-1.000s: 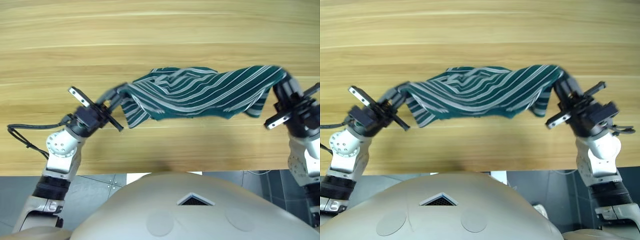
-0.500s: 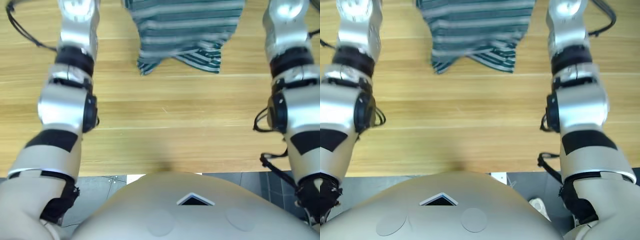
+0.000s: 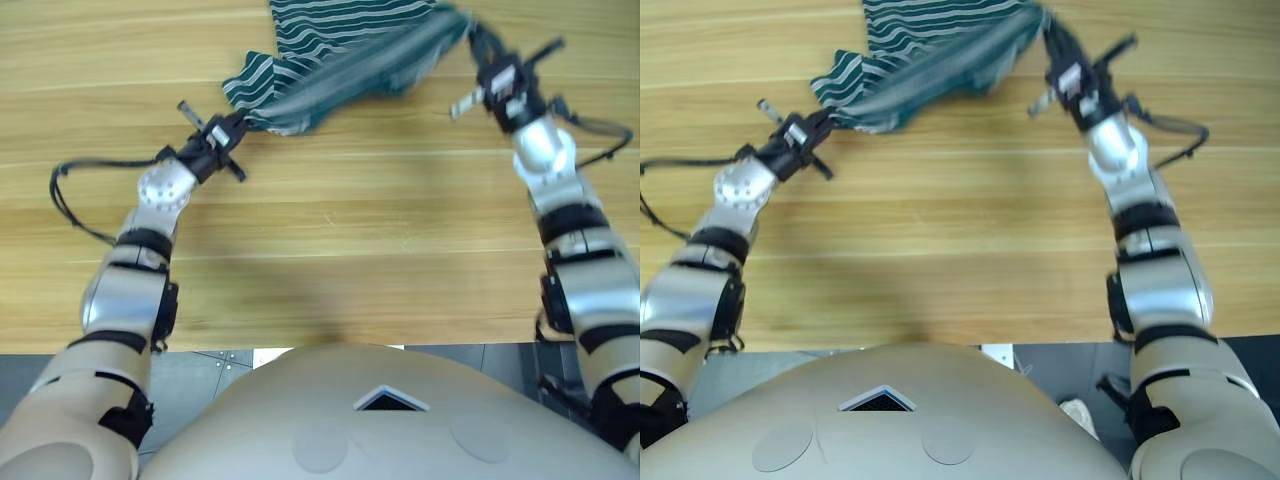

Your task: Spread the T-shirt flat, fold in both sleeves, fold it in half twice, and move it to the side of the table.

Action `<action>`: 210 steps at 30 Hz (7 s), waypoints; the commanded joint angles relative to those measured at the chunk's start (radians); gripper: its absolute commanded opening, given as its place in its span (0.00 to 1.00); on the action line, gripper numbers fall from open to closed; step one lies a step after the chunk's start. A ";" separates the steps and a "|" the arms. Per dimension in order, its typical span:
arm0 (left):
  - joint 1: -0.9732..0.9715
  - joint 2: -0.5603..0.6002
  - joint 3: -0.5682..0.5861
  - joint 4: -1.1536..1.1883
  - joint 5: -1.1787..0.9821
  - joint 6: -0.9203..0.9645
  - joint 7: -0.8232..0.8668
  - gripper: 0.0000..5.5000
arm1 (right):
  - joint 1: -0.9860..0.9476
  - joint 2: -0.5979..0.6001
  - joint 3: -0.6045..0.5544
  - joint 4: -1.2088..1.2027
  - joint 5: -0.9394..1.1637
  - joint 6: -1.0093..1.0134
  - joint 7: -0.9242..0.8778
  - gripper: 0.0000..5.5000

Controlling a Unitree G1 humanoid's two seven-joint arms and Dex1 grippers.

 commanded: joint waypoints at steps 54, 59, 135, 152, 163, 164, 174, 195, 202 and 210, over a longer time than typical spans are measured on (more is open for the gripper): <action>0.757 0.188 0.379 -0.785 -0.303 0.228 -0.272 0.43 | 0.679 -0.197 0.014 -0.698 -0.062 0.123 0.471 0.45; 0.788 0.243 0.436 -0.819 0.120 0.233 -0.016 0.43 | 0.665 -0.168 -0.083 -0.832 0.185 0.136 0.433 0.45; 0.437 0.378 -0.179 -0.782 0.749 0.474 0.254 0.04 | 0.756 0.003 -0.287 -1.092 0.501 0.325 0.593 0.46; 0.587 0.336 -0.042 -0.963 0.561 0.516 0.360 0.00 | 0.768 0.021 -0.285 -1.079 0.479 0.322 0.614 0.46; 0.574 0.296 0.058 -1.059 0.575 0.532 0.456 0.00 | 0.778 0.023 -0.283 -1.061 0.466 0.310 0.631 0.46; 0.572 0.290 0.062 -1.064 0.580 0.531 0.464 0.00 | 0.777 0.023 -0.281 -1.060 0.465 0.310 0.632 0.46; 0.513 0.218 0.043 -1.064 0.594 0.498 0.487 0.00 | 0.777 0.026 -0.265 -1.050 0.458 0.301 0.638 0.46; 0.475 0.126 -0.094 -0.958 0.516 0.444 0.341 0.24 | 0.774 0.020 -0.261 -1.049 0.448 0.307 0.628 0.46; 0.583 0.204 -0.136 -0.990 0.460 0.416 0.182 0.40 | 0.772 0.002 -0.309 -1.042 0.420 0.311 0.606 0.46; 0.683 0.202 -0.137 -1.095 0.379 0.442 0.138 0.40 | 0.770 -0.093 -0.532 -0.916 0.118 0.255 0.444 0.46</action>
